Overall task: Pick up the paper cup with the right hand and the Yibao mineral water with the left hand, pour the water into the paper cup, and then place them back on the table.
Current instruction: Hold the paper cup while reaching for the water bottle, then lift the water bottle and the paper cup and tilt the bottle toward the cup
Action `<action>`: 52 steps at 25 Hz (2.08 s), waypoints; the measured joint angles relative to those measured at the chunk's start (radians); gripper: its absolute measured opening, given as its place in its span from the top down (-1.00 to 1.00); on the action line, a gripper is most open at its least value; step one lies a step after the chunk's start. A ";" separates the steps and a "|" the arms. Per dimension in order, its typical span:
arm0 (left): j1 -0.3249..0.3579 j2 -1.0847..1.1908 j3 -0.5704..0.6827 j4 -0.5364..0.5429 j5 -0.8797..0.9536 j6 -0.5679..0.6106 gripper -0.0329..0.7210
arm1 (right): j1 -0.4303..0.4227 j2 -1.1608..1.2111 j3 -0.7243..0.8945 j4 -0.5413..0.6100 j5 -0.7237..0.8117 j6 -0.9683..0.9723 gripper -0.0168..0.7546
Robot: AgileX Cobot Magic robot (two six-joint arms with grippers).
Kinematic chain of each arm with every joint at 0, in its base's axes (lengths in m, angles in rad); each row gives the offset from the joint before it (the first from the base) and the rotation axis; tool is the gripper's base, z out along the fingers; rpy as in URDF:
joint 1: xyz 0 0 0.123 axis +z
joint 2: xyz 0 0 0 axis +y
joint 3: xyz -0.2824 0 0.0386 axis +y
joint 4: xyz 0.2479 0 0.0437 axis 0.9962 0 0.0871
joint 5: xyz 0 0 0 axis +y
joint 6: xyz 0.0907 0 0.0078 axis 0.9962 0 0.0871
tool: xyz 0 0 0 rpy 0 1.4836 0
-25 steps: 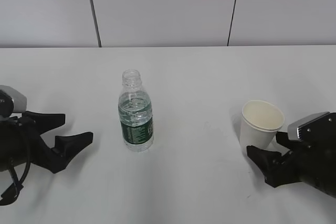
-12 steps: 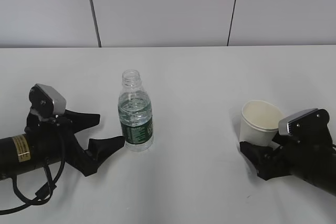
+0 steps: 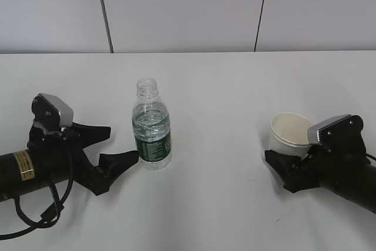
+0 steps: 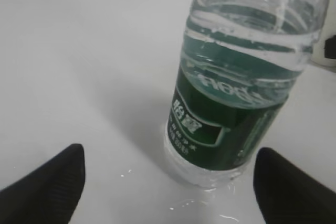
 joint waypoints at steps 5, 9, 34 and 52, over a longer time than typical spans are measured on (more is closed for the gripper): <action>0.000 0.000 0.000 -0.023 0.000 0.000 -0.66 | 0.000 0.000 -0.001 -0.003 0.000 0.000 -0.54; 0.000 0.000 0.000 -0.026 0.000 -0.004 -0.66 | 0.000 0.000 -0.001 -0.008 0.000 0.000 -0.43; 0.000 0.000 0.000 0.011 0.000 -0.023 -0.66 | 0.000 0.000 -0.219 -0.577 0.000 0.223 -0.39; -0.008 0.050 -0.125 0.151 -0.001 -0.148 -0.66 | 0.000 0.000 -0.285 -0.667 0.000 0.289 -0.39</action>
